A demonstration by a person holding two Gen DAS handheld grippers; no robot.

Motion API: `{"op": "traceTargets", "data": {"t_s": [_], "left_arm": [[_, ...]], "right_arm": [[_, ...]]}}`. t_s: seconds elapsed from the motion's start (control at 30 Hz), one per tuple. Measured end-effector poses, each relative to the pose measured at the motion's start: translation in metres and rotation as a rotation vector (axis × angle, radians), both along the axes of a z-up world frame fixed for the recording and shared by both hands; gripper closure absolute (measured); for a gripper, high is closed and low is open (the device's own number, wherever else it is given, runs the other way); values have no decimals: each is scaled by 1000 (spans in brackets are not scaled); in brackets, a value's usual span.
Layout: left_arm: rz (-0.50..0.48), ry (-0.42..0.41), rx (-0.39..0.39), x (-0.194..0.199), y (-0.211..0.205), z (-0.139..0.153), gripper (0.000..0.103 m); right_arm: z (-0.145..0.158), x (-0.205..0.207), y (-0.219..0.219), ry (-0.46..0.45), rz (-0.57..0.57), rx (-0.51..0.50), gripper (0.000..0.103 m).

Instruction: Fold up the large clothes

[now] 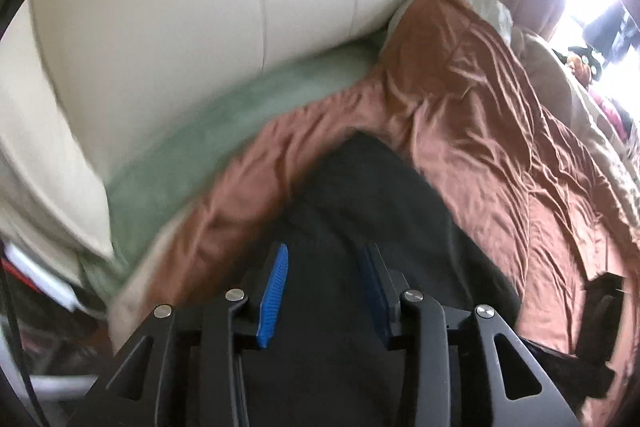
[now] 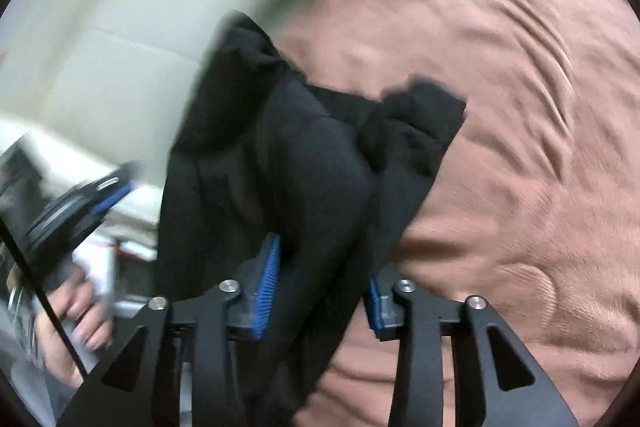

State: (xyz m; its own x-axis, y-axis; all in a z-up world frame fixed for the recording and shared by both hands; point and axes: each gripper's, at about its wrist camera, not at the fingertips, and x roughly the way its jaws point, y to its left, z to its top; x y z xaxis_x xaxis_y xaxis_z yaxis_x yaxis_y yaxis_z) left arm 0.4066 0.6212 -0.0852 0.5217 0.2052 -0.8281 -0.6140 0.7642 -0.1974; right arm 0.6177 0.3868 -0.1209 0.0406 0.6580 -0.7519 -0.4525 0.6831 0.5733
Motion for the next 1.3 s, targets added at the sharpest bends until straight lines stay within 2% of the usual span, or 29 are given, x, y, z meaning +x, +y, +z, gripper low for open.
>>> {"op": "traceTargets", "data": {"t_s": [0.1,0.17,0.23,0.33,0.53,0.63,0.67,0.7,0.77,0.87,0.97,1.1,1.23,1.3], "left_arm": [[40,-22,-37,-28,1,-11,63],[90,-51,-89,-54,2,-20,63],[123,-58,-102,-71,-4,-27,63],[149,-46,-99,-96,-20,-35,63],[160,-82,-125,-126,-55,-40,61],[145,-96,-123,-133,-76,-34,61],[138,-105,-122,-134,-84,-30,61],[132,-114,-121,-134,-90,-26,60],[123,-126,-108,-136,-104,-19,53],[102,-143,-71,-143,-129,-3,46],[83,-162,-44,-149,-154,12,46],[64,-191,-23,-159,-184,31,44],[49,-223,8,-172,-215,50,35],[41,-246,16,-178,-229,59,32]], "right_arm": [[-24,3,-11,92,-4,70,67],[-29,-4,-16,109,4,101,66],[-30,-10,-18,128,10,131,66],[-30,-19,-16,114,23,133,66],[-22,-53,-12,66,67,116,65],[-10,-65,-12,34,79,113,65],[-6,-70,-13,24,80,109,62],[-3,-74,-16,11,79,106,54],[2,-75,-19,-29,76,106,47],[20,-90,-31,-79,75,106,45],[40,-102,-65,-132,74,104,41],[69,-117,-101,-218,79,89,41],[104,-139,-150,-293,74,74,40],[118,-151,-165,-340,66,59,36]]}}
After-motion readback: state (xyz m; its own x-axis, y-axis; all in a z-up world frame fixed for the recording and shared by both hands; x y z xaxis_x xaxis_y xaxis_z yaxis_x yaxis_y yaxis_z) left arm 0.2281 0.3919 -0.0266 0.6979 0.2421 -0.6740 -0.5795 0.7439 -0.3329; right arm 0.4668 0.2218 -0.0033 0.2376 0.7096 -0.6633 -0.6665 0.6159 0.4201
